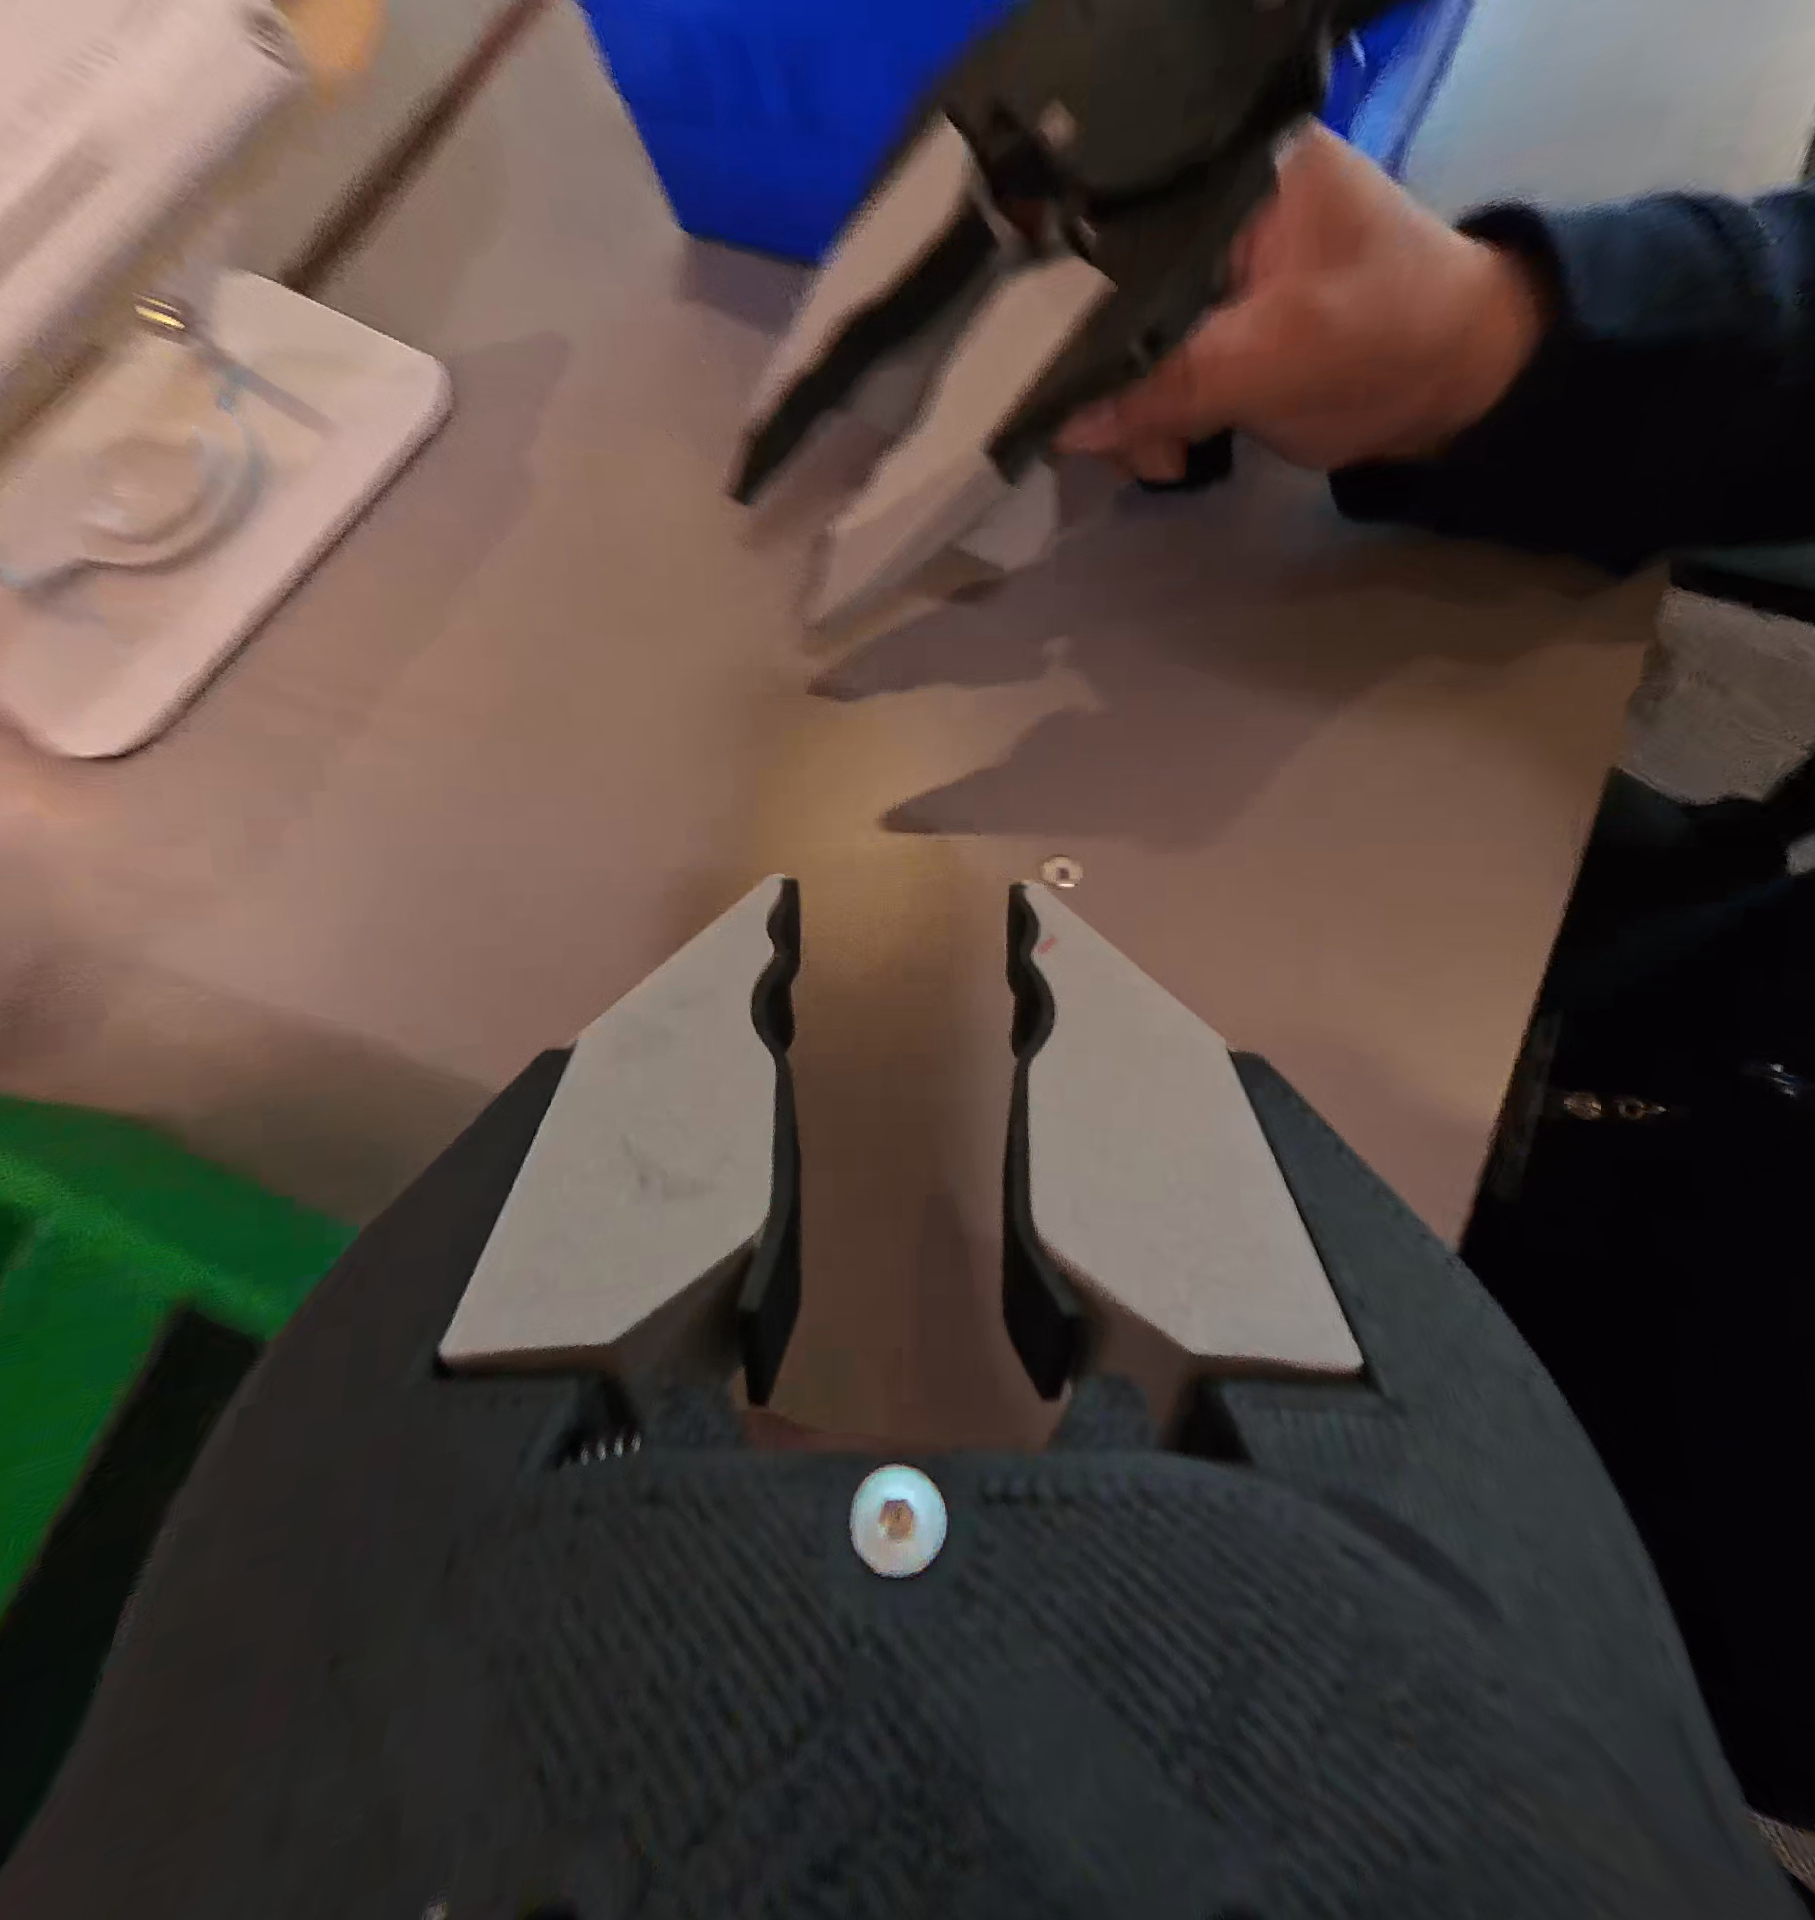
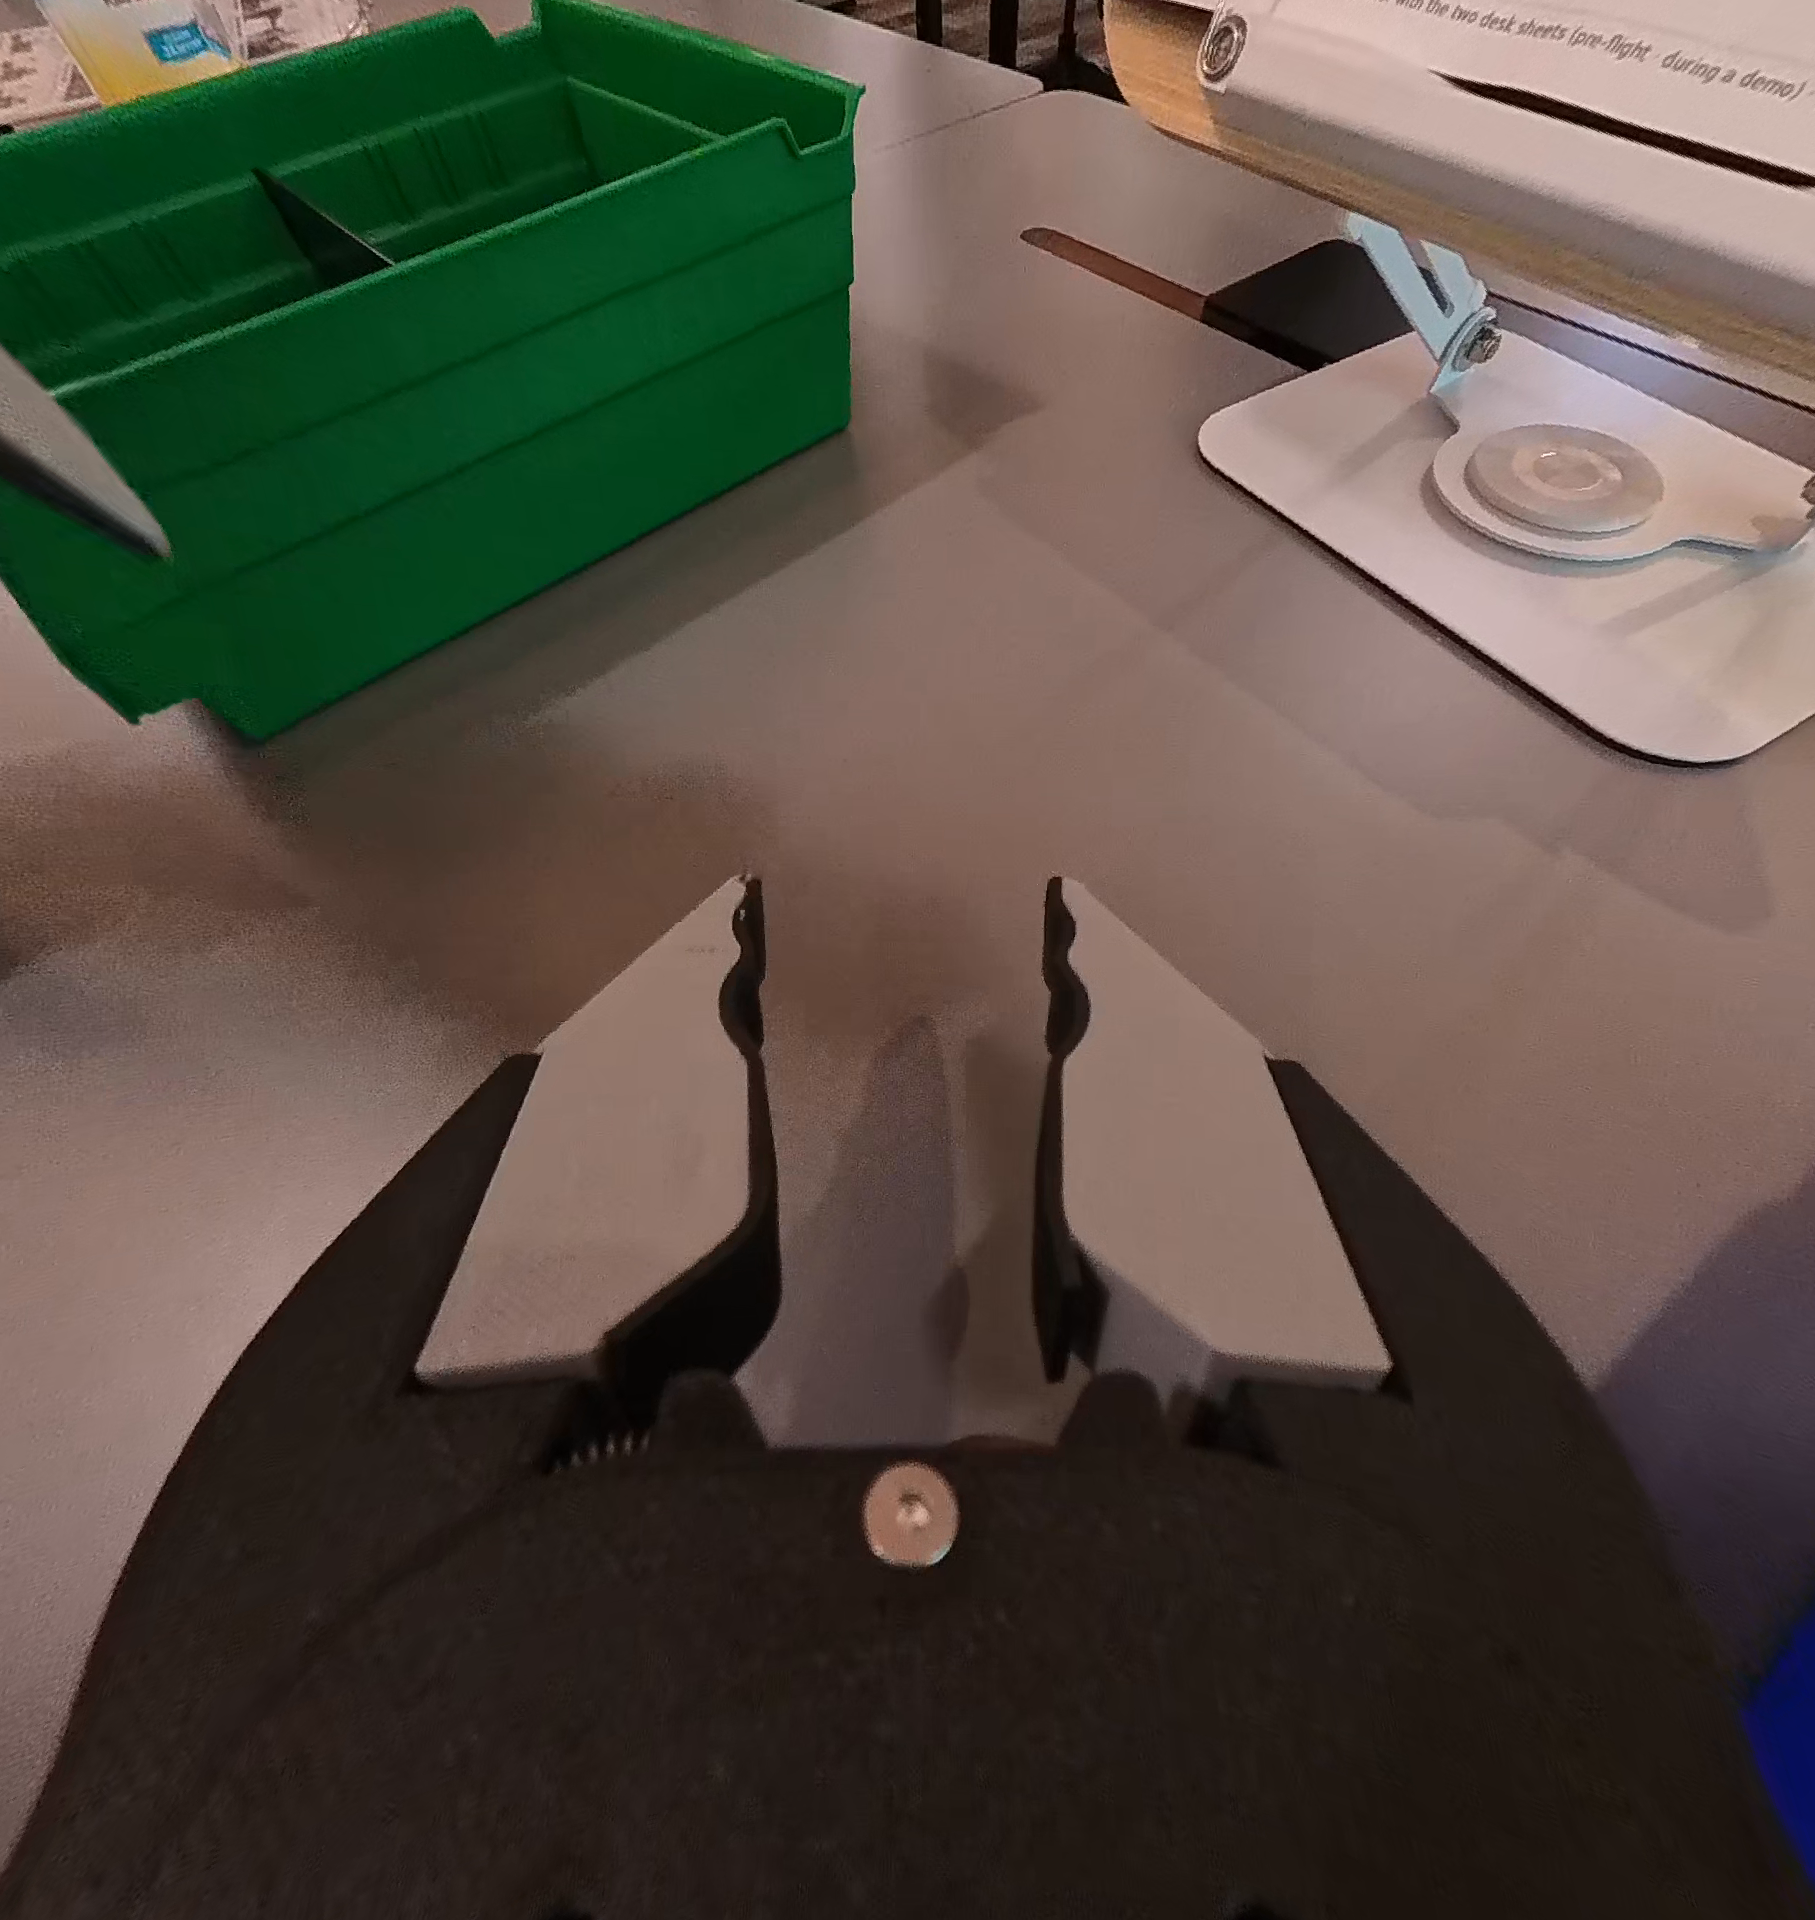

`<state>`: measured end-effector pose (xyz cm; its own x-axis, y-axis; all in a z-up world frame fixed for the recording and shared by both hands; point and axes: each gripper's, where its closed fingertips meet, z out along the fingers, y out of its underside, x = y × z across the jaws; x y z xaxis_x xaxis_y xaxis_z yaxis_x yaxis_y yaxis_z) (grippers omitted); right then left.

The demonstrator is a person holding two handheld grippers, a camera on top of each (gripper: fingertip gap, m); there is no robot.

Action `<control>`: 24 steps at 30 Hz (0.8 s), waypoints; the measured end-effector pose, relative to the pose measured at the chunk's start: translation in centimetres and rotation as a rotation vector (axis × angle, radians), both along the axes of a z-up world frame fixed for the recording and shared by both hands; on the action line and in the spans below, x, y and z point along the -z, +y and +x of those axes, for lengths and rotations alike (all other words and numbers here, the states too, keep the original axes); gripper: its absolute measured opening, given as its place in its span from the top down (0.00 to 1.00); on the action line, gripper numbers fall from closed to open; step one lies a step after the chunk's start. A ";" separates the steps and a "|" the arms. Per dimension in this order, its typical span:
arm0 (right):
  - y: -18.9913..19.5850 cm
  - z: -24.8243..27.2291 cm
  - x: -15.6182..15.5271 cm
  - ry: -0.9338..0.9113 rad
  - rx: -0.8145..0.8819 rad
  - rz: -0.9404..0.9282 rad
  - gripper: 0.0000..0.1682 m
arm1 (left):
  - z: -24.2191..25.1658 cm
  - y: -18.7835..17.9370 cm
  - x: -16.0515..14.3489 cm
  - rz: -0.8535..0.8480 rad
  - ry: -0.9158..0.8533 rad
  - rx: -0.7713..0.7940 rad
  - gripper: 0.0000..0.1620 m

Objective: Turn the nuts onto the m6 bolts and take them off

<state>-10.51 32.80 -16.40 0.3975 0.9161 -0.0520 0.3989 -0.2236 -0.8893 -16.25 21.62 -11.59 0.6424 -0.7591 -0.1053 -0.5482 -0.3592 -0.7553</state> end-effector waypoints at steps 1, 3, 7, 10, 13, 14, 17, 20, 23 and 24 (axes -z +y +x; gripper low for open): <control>0.0 0.0 -0.1 0.005 0.001 0.001 0.70 | -1.7 0.5 -1.6 0.045 0.000 -0.037 0.77; 0.0 0.1 -0.3 0.014 0.001 -0.002 0.70 | -6.0 1.9 -4.7 0.135 0.008 -0.132 0.78; -0.3 -0.2 -0.1 0.017 -0.016 -0.016 0.70 | -14.0 5.1 -5.8 0.081 0.034 -0.258 0.79; -0.3 -0.4 0.8 -0.018 -0.021 -0.018 0.70 | -18.2 8.0 -2.9 -0.052 0.099 -0.312 0.79; 0.0 -0.4 1.8 -0.045 -0.015 -0.033 0.70 | -19.4 10.3 0.6 -0.206 0.095 -0.286 0.78; 0.1 -0.4 2.0 -0.046 -0.012 -0.042 0.70 | -19.6 10.8 1.7 -0.251 0.107 -0.279 0.79; 0.6 -0.2 2.6 -0.040 0.001 -0.076 0.70 | -20.4 12.1 4.4 -0.338 0.169 -0.255 0.79; 1.0 -0.1 2.7 -0.033 0.018 -0.090 0.70 | -20.3 13.1 6.0 -0.381 0.180 -0.242 0.79; 1.1 -0.1 2.7 -0.027 0.020 -0.095 0.70 | -20.3 14.2 7.5 -0.433 0.184 -0.259 0.79; 1.1 -0.2 2.7 -0.026 0.018 -0.095 0.70 | -20.3 14.5 8.0 -0.453 0.192 -0.265 0.79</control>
